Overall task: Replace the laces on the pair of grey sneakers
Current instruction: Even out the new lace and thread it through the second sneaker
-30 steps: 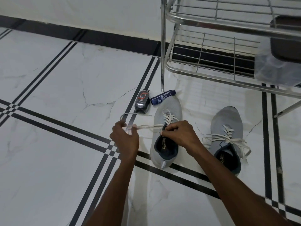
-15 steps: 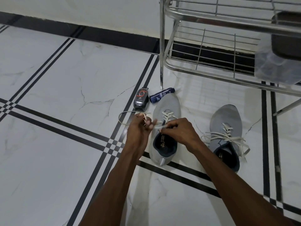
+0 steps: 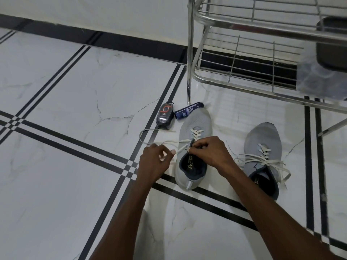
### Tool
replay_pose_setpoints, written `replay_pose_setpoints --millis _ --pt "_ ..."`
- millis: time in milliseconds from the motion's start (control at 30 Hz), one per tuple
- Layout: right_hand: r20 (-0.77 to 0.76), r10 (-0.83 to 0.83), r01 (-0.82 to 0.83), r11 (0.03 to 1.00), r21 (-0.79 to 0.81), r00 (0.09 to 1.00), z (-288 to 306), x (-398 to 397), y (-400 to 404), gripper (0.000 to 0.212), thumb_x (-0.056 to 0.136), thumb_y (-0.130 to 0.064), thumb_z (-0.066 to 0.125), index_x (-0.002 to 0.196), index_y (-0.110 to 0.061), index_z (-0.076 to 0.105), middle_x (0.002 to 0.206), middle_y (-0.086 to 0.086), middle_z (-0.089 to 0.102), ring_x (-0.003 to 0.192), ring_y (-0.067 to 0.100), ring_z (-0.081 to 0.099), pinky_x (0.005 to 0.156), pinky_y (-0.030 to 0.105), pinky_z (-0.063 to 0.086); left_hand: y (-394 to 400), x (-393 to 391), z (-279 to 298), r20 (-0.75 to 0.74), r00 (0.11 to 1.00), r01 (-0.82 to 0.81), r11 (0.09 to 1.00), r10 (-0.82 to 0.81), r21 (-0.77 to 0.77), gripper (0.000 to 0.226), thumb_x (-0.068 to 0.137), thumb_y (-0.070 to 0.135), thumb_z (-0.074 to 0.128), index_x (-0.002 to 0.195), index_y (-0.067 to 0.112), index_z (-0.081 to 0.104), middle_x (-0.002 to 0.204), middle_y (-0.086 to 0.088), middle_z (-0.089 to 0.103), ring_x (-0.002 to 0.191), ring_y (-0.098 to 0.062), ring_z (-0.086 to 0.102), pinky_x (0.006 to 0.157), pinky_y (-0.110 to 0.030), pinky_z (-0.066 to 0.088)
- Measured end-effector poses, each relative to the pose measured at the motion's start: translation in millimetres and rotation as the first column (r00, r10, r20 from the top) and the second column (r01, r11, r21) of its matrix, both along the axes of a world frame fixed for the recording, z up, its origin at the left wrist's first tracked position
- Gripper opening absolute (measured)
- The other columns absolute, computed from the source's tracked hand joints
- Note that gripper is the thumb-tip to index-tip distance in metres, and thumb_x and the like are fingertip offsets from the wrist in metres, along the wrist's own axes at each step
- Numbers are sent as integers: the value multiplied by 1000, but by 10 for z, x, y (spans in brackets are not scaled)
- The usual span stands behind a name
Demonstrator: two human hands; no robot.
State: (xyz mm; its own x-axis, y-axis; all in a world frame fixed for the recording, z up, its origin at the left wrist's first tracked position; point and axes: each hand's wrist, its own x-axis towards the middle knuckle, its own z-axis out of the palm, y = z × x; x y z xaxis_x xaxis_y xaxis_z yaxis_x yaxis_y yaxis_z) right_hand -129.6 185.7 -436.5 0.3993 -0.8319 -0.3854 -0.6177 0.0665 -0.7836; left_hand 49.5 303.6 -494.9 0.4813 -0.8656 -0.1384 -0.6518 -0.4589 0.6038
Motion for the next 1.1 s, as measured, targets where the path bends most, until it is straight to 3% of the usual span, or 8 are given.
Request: replay_pose_setpoints --millis 100,233,400,533,633,733,1000,1100 --pt "-7 40 -40 999 -34 999 1 21 -12 15 78 -30 84 88 -20 82 83 -9 74 74 -2 63 67 9 44 -160 -78 2 29 998 57 994 -55 -97 40 86 76 55 96 42 73 111 16 63 117 -14 51 94 -38 40" --pt "-78 171 -179 978 -109 982 -33 -59 -32 9 80 -31 83 87 -26 80 73 -11 66 67 0 58 61 10 39 -252 -228 104 -271 962 -24 967 -47 -253 16 93 41 71 88 27 73 91 11 72 94 -7 65 82 -31 49" --pt "-122 200 -219 961 -171 972 -7 -117 -97 8 85 -15 76 86 -23 77 79 -3 64 69 4 56 60 6 37 -229 -240 126 -673 728 -281 953 132 -117 18 100 23 64 96 5 64 91 -2 79 91 -13 74 84 -32 55" --pt "-173 211 -243 952 -187 962 -17 -107 -73 7 88 -12 72 88 -18 76 69 -17 51 64 0 50 58 13 36 -234 -304 190 -755 632 -327 943 175 -55 14 103 16 55 96 4 56 93 -4 79 96 -17 73 86 -30 54" --pt "-181 239 -273 943 -192 954 -21 -92 -64 9 88 -10 72 88 -17 77 68 -18 50 64 1 50 58 10 35 -198 -306 217 -718 667 -315 949 199 -29 13 99 15 56 93 4 58 91 -2 79 93 -18 73 89 -37 57" --pt "-112 263 -270 961 -56 958 24 -124 -131 10 86 -12 76 87 -22 76 76 -7 56 75 16 61 67 26 56 -229 -280 232 -644 728 -334 942 235 -34 4 94 15 66 96 12 64 95 2 75 91 -16 72 86 -39 59" --pt "136 -16 12 999 31 991 198 -260 -426 5 92 -24 70 94 -20 70 85 2 70 60 7 61 58 24 47 -481 -97 310 -339 941 -72 976 -2 -207 27 105 19 50 118 16 74 118 3 65 100 3 58 78 -2 41" --pt "101 42 -46 998 37 994 152 -162 -390 10 93 -29 68 100 -23 74 90 0 73 68 8 65 61 21 47 -554 -73 190 -166 971 152 981 -171 -120 18 97 31 67 104 21 79 107 6 72 102 -10 61 89 -27 47"
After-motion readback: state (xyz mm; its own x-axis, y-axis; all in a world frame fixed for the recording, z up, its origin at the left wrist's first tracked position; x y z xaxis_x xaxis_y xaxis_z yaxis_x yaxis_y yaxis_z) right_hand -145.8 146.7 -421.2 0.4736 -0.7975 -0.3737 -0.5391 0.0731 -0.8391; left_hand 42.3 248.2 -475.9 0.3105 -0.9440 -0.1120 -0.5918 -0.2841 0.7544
